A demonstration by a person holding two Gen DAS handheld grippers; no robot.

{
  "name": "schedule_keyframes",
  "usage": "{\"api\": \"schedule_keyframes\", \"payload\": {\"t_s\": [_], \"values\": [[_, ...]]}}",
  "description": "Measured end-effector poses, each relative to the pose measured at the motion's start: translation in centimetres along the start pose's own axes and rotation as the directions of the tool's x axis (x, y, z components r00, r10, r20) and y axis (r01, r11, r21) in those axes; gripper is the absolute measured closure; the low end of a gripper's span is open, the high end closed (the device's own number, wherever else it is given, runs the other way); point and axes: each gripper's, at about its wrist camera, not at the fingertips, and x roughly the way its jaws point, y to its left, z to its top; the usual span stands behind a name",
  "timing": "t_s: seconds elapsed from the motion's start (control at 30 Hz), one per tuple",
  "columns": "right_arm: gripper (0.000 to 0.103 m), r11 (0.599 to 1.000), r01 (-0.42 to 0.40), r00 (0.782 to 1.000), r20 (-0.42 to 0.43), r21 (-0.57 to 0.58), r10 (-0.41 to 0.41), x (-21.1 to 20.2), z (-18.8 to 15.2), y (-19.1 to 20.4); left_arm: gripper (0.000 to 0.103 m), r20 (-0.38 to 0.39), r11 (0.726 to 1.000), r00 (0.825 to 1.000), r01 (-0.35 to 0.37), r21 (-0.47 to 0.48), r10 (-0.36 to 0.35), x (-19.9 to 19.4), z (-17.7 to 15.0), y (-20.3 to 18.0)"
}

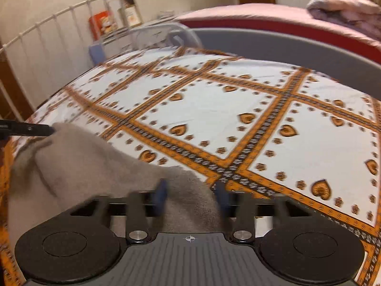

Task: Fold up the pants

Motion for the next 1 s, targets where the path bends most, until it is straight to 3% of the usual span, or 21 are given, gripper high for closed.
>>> {"api": "schedule_keyframes", "payload": {"t_s": [0.03,0.07,0.1,0.13,0.23,0.3,0.37,0.43,0.5,0.6,0.67,0.73,0.8,0.9,1.0], "values": [[0.089,1.0,-0.02,1.0,-0.018,-0.011,0.02,0.0,0.0,0.2,0.078,-0.012,0.999,1.0,-0.025,0.032,0.025,0.4,-0.5,-0.6],[0.091,0.999,-0.03,0.999,-0.033,-0.037,0.029,0.0,-0.1,0.6,0.083,-0.007,0.993,0.997,-0.073,0.094,0.074,0.7,-0.8,-1.5],[0.093,0.997,-0.006,0.999,-0.032,-0.08,0.004,-0.1,-0.2,1.1,0.102,0.002,0.986,0.993,-0.115,0.124,0.116,0.8,-0.8,-1.8],[0.096,0.995,0.014,0.999,-0.027,-0.1,-0.017,-0.2,-0.2,1.5,0.103,0.024,0.982,0.989,-0.149,0.113,0.147,0.6,-0.6,-1.7],[0.1,0.992,0.1,0.993,0.077,-0.074,-0.094,-1.6,0.5,1.7,0.103,0.126,0.975,0.979,-0.175,0.134,0.159,-0.8,0.0,-2.3],[0.1,0.989,0.128,0.984,0.13,-0.068,-0.119,-2.2,1.0,2.1,0.103,0.09,0.961,0.977,-0.207,0.183,0.193,0.1,-0.3,-2.8],[0.1,0.984,0.154,0.986,0.079,-0.095,-0.146,-0.8,0.6,2.3,0.103,0.054,0.94,0.97,-0.244,0.24,0.238,1.8,-1.3,-2.8],[0.1,0.972,0.196,0.979,-0.028,-0.127,-0.201,2.0,-1.0,2.1,0.103,0.06,0.94,0.969,-0.248,0.234,0.241,1.9,-1.4,-2.6],[0.1,0.968,0.218,0.976,0.017,-0.125,-0.217,1.7,-1.5,2.5,0.103,0.08,0.938,0.965,-0.262,0.225,0.25,1.2,-1.1,-2.9],[0.099,0.972,0.23,0.967,0.119,-0.039,-0.224,-2.0,-0.9,2.2,0.092,0.171,0.93,0.949,-0.298,0.214,0.265,-1.5,-1.2,-4.8],[0.099,0.978,0.207,0.961,0.185,0.014,-0.206,-5.8,-1.2,1.7,0.091,0.187,0.931,0.955,-0.273,0.244,0.231,-2.9,-1.9,-6.6],[0.099,0.975,0.215,0.949,0.223,0.061,-0.224,-9.2,-2.3,0.8,0.089,0.154,0.927,0.964,-0.252,0.279,0.215,-3.0,-3.2,-8.2],[0.099,0.971,0.229,0.949,0.209,0.067,-0.238,-11.0,-4.0,0.4,0.086,0.103,0.913,0.969,-0.247,0.324,0.225,-2.1,-4.3,-9.1],[0.099,0.959,0.266,0.949,0.147,0.102,-0.279,-11.4,-6.4,-0.4,0.083,0.028,0.895,0.961,-0.266,0.358,0.275,0.3,-5.4,-8.5],[0.099,0.935,0.323,0.945,0.005,0.147,-0.327,-8.9,-8.5,-1.8,0.083,0.006,0.898,0.961,-0.261,0.354,0.277,1.1,-5.7,-7.6]]}}
